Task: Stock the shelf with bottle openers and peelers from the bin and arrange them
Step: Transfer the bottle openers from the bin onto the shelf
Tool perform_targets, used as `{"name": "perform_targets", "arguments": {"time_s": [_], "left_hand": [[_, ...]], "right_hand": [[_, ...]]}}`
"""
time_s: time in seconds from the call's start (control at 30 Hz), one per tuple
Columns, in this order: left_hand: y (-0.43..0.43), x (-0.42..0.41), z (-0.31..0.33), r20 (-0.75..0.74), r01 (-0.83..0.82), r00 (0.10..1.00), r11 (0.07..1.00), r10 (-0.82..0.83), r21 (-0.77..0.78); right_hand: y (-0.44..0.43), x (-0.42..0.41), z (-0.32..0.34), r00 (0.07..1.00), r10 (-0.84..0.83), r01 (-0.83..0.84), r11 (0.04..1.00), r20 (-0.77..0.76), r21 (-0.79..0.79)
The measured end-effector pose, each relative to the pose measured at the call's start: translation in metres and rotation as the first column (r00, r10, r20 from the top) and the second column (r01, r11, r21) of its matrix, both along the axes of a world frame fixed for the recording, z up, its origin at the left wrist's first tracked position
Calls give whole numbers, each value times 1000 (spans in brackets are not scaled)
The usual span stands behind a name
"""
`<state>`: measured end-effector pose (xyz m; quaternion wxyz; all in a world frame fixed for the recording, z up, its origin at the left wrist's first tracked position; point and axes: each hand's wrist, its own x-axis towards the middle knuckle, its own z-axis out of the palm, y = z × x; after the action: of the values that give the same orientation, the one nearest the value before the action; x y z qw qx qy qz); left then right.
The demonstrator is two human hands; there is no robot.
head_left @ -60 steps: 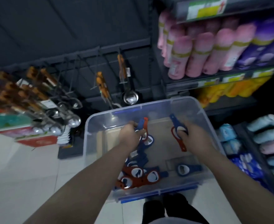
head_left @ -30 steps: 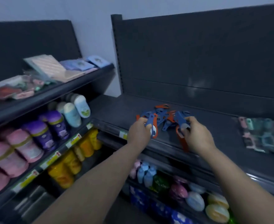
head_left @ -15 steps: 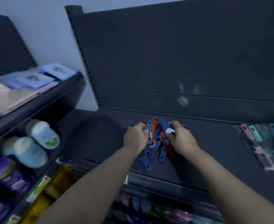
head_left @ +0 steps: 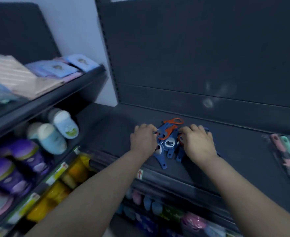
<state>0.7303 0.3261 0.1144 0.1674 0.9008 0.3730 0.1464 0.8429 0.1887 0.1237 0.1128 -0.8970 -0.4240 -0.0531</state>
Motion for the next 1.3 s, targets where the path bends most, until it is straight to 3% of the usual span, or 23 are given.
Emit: {"name": "perform_targets", "arguments": {"time_s": [0.2,0.33,0.53,0.77,0.97,1.13,1.17,1.23,1.3], "left_hand": [[-52,-90,-10,-45,-184,981,976,190,113],[-96,-165,-27,-74,-350,932,933,356,82],[-174,-308,-42,-177,-615,772,788,610,34],[-230,-461,-54,-194,-822,560,570,805,-7],[-260,-587,-81,-233,-909,415,409,880,-74],[-265,-671,-111,-456,-868,492,458,741,-193],[-266,-684,-117,-461,-868,495,446,737,-218],[-268,-703,-127,-452,-871,491,406,745,-276],[-269,-716,-141,-442,-861,502,383,743,-334]], "right_hand": [[-28,-58,-9,969,249,-249,969,10,-2],[-50,-105,-22,914,405,-405,914,-25,-15],[-76,-219,-44,723,685,-690,723,-93,-37],[-83,-352,-53,475,871,-880,473,-127,-44],[-75,-468,-68,327,905,-942,334,-271,-22],[-65,-544,-109,227,852,-973,178,-472,-148],[-60,-554,-120,251,845,-963,171,-472,-206],[-53,-569,-140,247,748,-956,85,-616,-280],[-50,-579,-150,364,665,-911,109,-652,-398]]}}
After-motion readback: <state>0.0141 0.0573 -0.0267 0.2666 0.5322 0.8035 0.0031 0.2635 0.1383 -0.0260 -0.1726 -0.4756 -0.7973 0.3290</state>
